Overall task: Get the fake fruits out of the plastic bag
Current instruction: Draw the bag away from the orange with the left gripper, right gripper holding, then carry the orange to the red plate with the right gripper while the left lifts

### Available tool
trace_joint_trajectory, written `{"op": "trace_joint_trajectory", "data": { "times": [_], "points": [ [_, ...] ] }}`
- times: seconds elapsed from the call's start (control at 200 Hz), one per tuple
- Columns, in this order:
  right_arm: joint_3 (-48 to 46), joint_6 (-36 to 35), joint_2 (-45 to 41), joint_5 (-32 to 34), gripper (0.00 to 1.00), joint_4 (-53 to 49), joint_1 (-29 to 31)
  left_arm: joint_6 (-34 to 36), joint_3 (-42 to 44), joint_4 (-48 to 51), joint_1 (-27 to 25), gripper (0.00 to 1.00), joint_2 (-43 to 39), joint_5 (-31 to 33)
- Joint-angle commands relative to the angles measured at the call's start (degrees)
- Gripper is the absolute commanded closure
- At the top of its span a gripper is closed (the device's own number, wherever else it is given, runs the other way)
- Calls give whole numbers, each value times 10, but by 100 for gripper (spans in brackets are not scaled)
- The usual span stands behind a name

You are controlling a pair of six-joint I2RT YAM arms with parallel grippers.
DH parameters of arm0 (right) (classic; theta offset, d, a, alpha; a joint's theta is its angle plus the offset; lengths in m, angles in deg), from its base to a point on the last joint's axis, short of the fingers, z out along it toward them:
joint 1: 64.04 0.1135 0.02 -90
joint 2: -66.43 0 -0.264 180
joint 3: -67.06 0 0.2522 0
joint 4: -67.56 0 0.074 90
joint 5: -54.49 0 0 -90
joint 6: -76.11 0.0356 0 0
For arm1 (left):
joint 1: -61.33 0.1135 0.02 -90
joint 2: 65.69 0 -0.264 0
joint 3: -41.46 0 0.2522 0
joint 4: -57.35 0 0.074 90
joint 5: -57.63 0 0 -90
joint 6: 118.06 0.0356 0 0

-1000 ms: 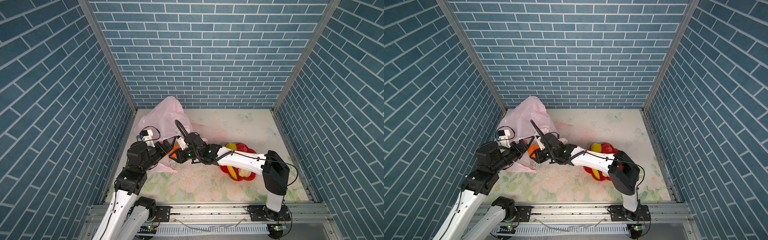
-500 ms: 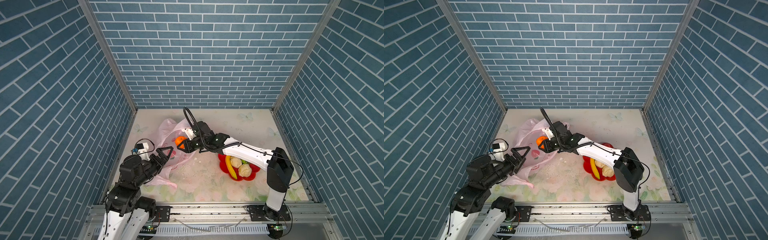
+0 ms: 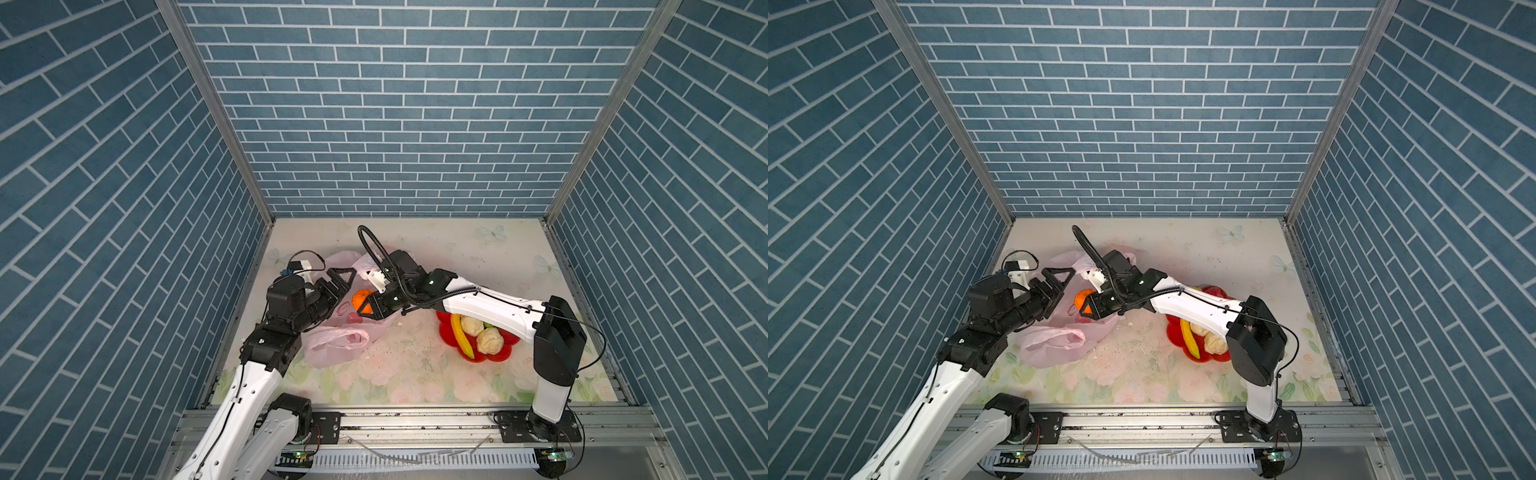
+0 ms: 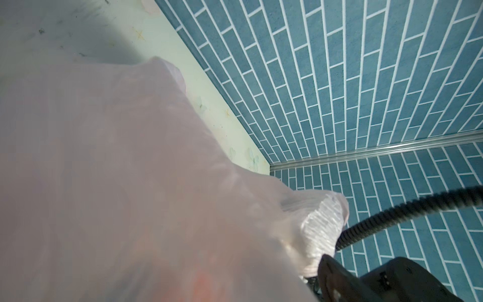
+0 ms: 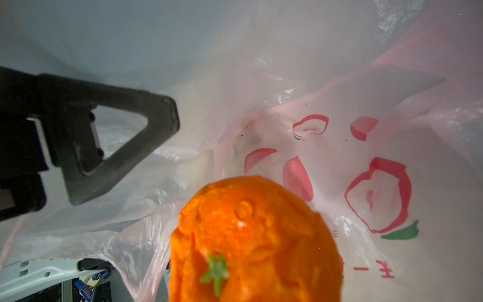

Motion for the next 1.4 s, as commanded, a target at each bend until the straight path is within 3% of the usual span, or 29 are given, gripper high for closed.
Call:
{"op": "trace_joint_trajectory", "data": {
  "times": [0.0, 0.28, 0.575, 0.705, 0.93, 1.395],
  "points": [
    [14, -14, 2, -16, 92, -11, 5, 22, -11, -55, -3, 7, 11, 17],
    [20, -5, 11, -20, 93, -8, 14, 21, 2, -129, -17, 14, 20, 61],
    [29, -7, 21, -23, 93, -23, 27, 19, -5, -202, -23, 64, 68, 65],
    [30, -9, 24, -24, 94, -29, 29, 13, -5, -227, -26, 77, 78, 84],
    [36, -19, 34, -27, 94, -48, 40, -5, -16, -284, -26, 83, 106, 127],
    [43, -21, 53, -34, 95, -51, 52, -37, -90, -358, -26, 84, 205, 125]
  ]
}}
